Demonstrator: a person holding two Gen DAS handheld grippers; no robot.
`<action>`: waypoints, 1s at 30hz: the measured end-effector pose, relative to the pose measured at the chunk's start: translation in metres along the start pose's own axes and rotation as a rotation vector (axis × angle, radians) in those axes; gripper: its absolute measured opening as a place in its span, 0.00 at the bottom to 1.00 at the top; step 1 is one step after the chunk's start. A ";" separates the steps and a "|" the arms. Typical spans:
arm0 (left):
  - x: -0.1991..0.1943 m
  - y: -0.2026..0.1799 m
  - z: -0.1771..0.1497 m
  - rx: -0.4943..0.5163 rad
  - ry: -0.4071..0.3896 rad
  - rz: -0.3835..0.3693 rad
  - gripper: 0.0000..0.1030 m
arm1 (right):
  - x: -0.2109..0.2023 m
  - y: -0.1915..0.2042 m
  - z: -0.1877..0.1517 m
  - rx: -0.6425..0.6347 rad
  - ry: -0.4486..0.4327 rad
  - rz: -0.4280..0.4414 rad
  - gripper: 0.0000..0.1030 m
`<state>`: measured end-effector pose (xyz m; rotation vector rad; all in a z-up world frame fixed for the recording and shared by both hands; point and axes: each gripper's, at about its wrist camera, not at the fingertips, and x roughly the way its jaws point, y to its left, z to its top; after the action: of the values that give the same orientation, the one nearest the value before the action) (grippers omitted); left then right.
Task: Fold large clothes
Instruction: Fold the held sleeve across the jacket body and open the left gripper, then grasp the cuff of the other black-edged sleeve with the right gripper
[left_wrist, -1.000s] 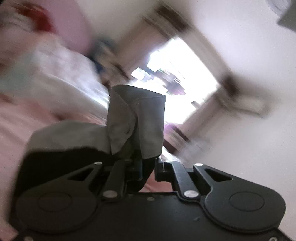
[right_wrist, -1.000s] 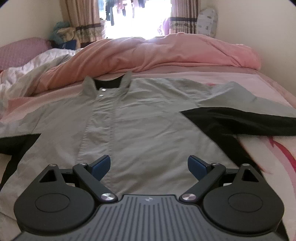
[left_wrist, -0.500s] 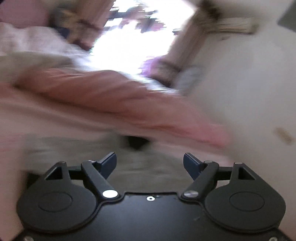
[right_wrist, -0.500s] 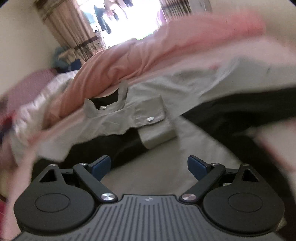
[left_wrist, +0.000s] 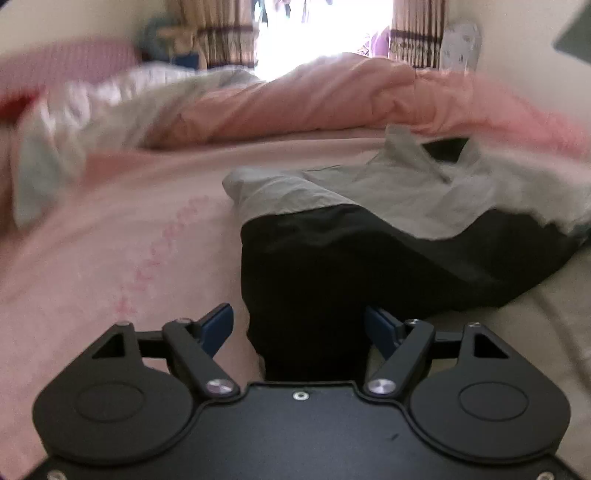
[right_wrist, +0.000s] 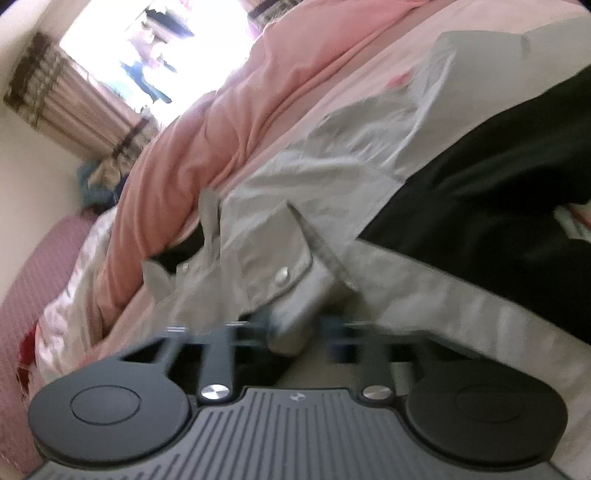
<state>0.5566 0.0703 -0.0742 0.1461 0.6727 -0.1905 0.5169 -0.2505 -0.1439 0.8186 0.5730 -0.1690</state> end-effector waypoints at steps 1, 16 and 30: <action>0.006 -0.001 0.000 0.023 -0.001 0.022 0.73 | -0.001 0.002 0.001 -0.006 -0.010 0.003 0.02; 0.028 0.020 -0.005 -0.120 0.080 -0.070 0.73 | -0.019 -0.032 0.023 -0.131 -0.077 -0.122 0.26; 0.051 -0.004 0.061 -0.196 0.026 -0.230 0.76 | 0.004 0.038 0.014 -0.384 -0.080 -0.153 0.38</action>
<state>0.6311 0.0476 -0.0596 -0.1180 0.7301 -0.3424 0.5396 -0.2346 -0.1143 0.3941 0.5706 -0.2225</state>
